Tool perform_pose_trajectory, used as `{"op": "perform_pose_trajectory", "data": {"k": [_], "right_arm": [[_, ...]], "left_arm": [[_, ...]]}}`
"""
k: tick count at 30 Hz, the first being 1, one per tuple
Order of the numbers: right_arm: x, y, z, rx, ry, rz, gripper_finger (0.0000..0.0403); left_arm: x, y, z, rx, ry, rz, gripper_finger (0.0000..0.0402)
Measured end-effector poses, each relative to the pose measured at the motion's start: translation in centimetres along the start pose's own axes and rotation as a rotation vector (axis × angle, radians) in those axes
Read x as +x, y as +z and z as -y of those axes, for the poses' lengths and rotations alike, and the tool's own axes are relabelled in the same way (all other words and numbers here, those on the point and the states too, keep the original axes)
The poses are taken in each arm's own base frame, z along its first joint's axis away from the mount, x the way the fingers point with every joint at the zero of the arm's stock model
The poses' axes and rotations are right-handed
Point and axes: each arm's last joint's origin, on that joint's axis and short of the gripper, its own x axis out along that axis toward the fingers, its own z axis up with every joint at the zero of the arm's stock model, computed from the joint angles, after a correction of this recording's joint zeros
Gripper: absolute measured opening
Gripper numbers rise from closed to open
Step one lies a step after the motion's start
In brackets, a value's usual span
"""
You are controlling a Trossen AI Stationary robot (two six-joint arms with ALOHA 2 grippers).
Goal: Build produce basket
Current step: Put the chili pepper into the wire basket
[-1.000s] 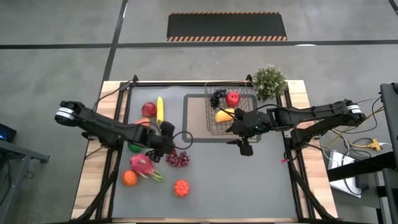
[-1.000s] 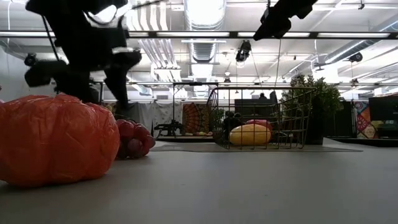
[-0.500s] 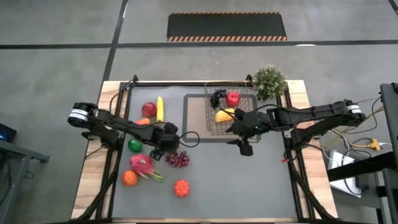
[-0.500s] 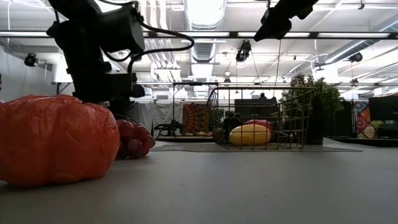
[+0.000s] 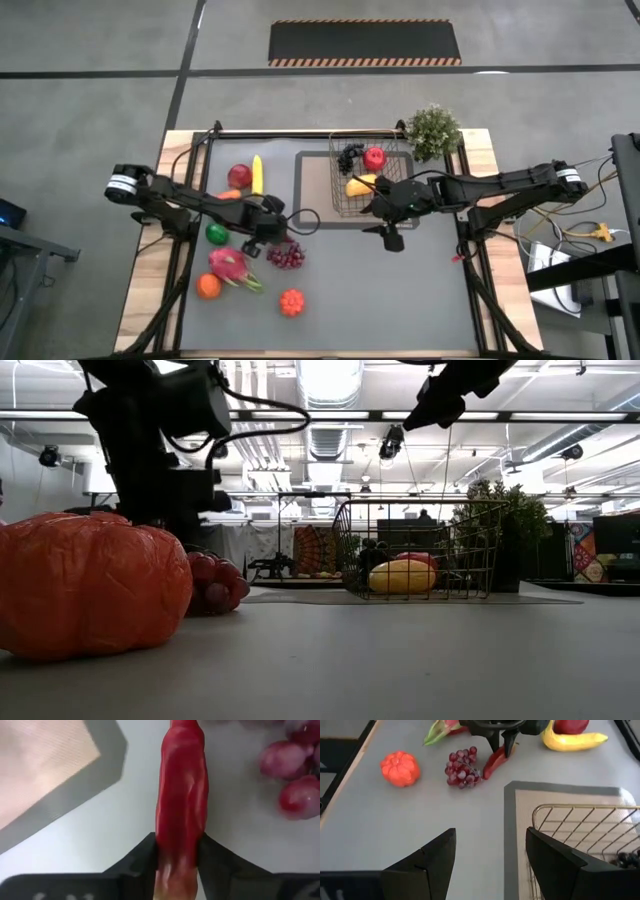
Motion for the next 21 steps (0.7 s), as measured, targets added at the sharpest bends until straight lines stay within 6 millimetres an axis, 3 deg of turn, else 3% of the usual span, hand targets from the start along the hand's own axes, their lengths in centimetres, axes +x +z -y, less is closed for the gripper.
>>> {"op": "perform_pose_trajectory", "data": {"k": [6, 15, 21], "right_arm": [[0.6, 0.1, 0.0, -0.043, -0.005, 0.092, 0.0224], [1.7, 0.0, 0.1, -0.163, -0.069, 0.348, 0.0224], [2.7, -1.2, 0.2, -0.183, -0.116, 0.566, 0.0224]], "left_arm": [[-2.8, -0.3, -0.8, -0.145, 0.109, 0.1, 0.0077], [-8.8, 0.8, -2.9, -0.349, 0.292, 0.584, 0.0077], [-10.8, 1.6, -3.7, -0.405, 0.356, 0.797, 0.0077]]}}
